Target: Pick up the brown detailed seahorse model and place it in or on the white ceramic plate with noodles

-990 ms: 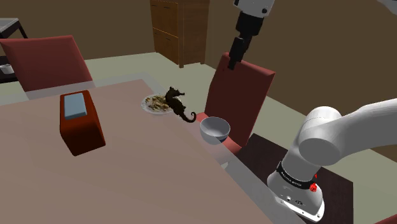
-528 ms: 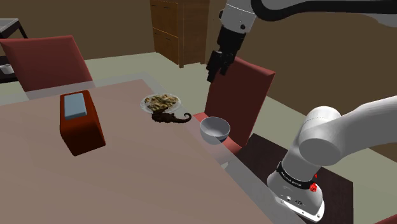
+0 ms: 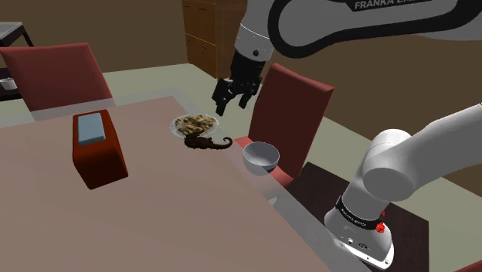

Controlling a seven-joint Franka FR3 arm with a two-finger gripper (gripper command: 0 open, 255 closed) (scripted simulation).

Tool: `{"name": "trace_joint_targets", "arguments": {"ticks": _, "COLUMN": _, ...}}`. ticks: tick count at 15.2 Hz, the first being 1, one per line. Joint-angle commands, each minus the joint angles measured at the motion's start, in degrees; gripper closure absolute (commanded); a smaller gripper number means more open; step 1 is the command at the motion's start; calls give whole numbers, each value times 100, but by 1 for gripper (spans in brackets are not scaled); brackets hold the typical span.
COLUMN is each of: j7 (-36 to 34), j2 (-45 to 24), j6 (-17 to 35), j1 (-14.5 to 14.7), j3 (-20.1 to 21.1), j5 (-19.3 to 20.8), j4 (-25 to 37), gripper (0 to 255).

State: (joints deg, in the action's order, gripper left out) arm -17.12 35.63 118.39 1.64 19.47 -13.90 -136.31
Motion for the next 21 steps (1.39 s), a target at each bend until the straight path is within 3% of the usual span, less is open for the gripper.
{"name": "trace_joint_targets", "arguments": {"ticks": 1, "j7": -220, "j2": -132, "j6": 170, "j1": -17, "j3": 145, "j5": -48, "j4": 52, "gripper": 0}}
{"name": "trace_joint_targets", "arguments": {"ticks": 8, "j7": -230, "j2": -423, "j6": 803, "j1": -35, "j3": 299, "j5": -78, "j4": -285, "gripper": 0}}
{"name": "trace_joint_targets", "arguments": {"ticks": 16, "j7": -230, "j2": -423, "j6": 801, "j1": -35, "j3": 299, "j5": -78, "j4": -284, "gripper": 0}}
{"name": "trace_joint_targets", "arguments": {"ticks": 17, "j7": -230, "j2": -423, "j6": 801, "j1": -35, "j3": 299, "j5": -78, "j4": -284, "gripper": 255}}
{"name": "trace_joint_targets", "arguments": {"ticks": 21, "j7": -230, "j2": -423, "j6": 801, "j1": -35, "j3": 299, "j5": -78, "j4": -284, "gripper": 255}}
